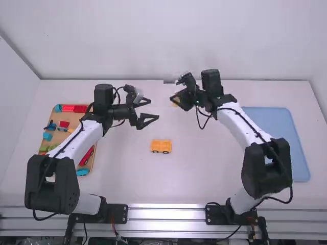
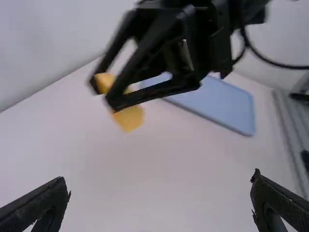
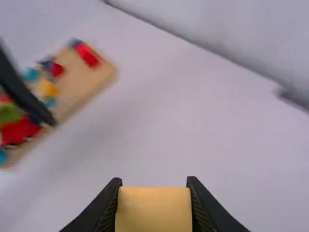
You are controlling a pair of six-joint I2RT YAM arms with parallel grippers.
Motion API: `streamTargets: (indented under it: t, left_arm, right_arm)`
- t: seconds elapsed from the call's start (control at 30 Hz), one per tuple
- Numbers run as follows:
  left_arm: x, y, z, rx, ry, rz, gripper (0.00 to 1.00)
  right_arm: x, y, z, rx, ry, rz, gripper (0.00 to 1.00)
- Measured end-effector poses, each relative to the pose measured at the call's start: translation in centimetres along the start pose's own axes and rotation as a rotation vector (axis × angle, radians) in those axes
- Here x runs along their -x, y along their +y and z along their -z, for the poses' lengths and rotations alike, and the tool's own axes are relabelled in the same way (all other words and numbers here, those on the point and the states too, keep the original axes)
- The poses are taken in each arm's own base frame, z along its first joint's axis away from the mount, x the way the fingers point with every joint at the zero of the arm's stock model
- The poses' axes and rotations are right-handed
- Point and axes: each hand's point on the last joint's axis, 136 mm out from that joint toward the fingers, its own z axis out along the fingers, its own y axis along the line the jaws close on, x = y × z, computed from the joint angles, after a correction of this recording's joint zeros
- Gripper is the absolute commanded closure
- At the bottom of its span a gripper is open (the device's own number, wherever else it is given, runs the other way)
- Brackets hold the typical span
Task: Assemble lego blocks to make yellow taxi
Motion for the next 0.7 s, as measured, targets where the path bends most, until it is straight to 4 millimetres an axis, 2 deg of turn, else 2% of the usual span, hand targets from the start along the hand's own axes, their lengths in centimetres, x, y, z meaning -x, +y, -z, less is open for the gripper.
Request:
streamTargets:
  t: [0.1,0.23,0.27,0.33,0.4,0.6,0.63,0.67,0.7]
  left_arm:
    - [-0.4,1.4,0.1,0.079,0.024,0.0,0.01]
    - [-0.8,2.8,0.2,0.161,0.047,-0.004,0.01]
    - [-0.8,2.8,0.2,0.161,0.047,-0.004,0.01]
    - [-0.7,3.2,0.3,0.186,0.05,-0.011,0.01]
    - [-0.7,3.4,0.3,0.195,0.049,-0.015,0.01]
    - [-0.6,3.6,0.4,0.208,0.048,-0.021,0.01]
    - [-0.6,3.6,0.4,0.209,0.048,-0.021,0.01]
    - [-0.6,3.7,0.4,0.211,0.05,-0.02,0.01]
    - [-0.6,3.7,0.4,0.211,0.05,-0.019,0.01]
  right_arm:
    - [-3.6,-0.7,0.1,-0.103,0.153,-0.069,0.9]
    - [-7.4,-0.3,0.4,-0.193,0.319,-0.15,0.89]
    - [-7.4,-0.3,0.4,-0.193,0.319,-0.15,0.89]
    - [-10.2,0.0,0.6,-0.239,0.432,-0.238,0.91]
    - [-11.6,-0.1,0.5,-0.257,0.48,-0.289,0.91]
    - [-17.7,-1.0,-1.8,-0.291,0.667,-0.491,0.87]
    - [-18.6,-1.0,-2.1,-0.298,0.693,-0.519,0.91]
    - [-19.9,-1.1,-2.5,-0.314,0.729,-0.569,1.0]
    - [-20.1,-1.2,-2.6,-0.317,0.735,-0.579,1.0]
